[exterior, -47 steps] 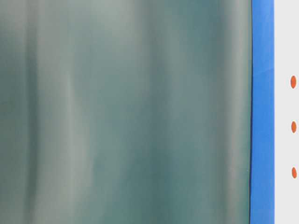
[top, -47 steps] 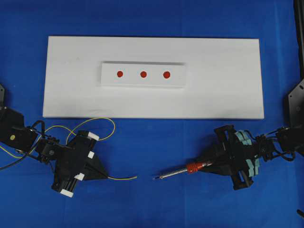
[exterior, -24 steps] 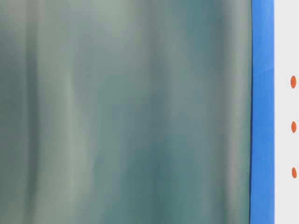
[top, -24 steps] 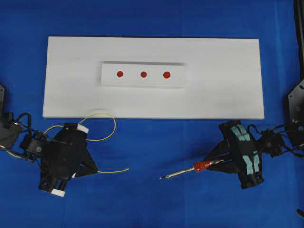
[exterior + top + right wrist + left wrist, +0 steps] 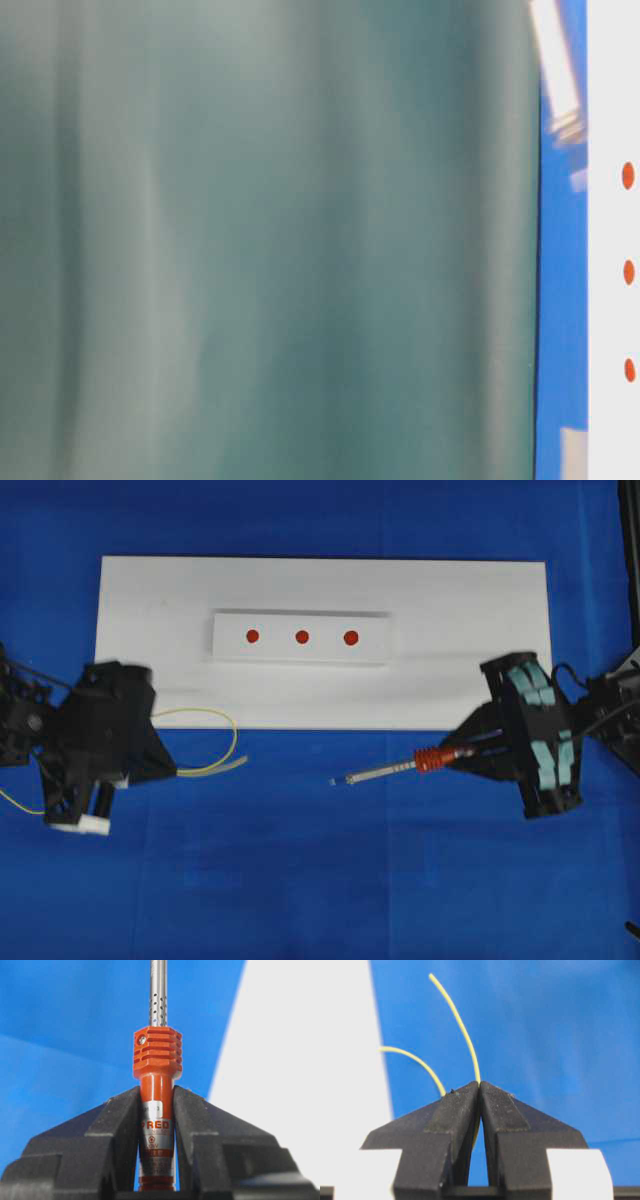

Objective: Touch the tip of the soldering iron to the tip of the solder at the mark.

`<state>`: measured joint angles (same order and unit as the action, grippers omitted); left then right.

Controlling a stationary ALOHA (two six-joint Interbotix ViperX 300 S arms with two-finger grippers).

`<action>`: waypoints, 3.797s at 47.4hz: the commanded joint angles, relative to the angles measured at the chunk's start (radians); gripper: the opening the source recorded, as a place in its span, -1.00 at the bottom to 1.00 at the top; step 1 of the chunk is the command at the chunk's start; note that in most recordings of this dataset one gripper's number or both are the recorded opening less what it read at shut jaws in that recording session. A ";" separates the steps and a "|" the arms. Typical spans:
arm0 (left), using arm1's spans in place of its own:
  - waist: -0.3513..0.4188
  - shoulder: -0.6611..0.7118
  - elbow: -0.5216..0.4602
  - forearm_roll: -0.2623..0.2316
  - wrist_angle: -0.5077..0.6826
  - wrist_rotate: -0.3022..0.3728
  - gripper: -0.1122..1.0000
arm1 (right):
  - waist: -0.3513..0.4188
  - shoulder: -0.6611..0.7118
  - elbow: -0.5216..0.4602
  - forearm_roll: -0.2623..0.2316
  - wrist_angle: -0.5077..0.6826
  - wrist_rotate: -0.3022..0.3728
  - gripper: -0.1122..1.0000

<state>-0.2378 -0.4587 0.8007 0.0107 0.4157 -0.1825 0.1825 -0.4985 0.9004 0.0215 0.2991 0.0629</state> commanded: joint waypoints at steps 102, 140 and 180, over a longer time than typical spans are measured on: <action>0.377 0.351 -0.172 -0.002 0.156 0.015 -0.77 | -0.371 0.268 -0.250 -0.112 0.164 -0.002 -0.69; 0.368 0.350 -0.167 -0.002 0.170 0.015 -0.77 | -0.353 0.518 -0.426 -0.117 0.161 -0.006 -0.69; 0.368 0.350 -0.169 -0.002 0.186 0.018 -0.77 | -0.353 0.566 -0.454 -0.132 0.175 -0.014 -0.69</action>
<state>0.1304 -0.0966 0.6443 0.0107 0.6029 -0.1657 -0.1703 0.0782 0.4725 -0.1089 0.4740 0.0506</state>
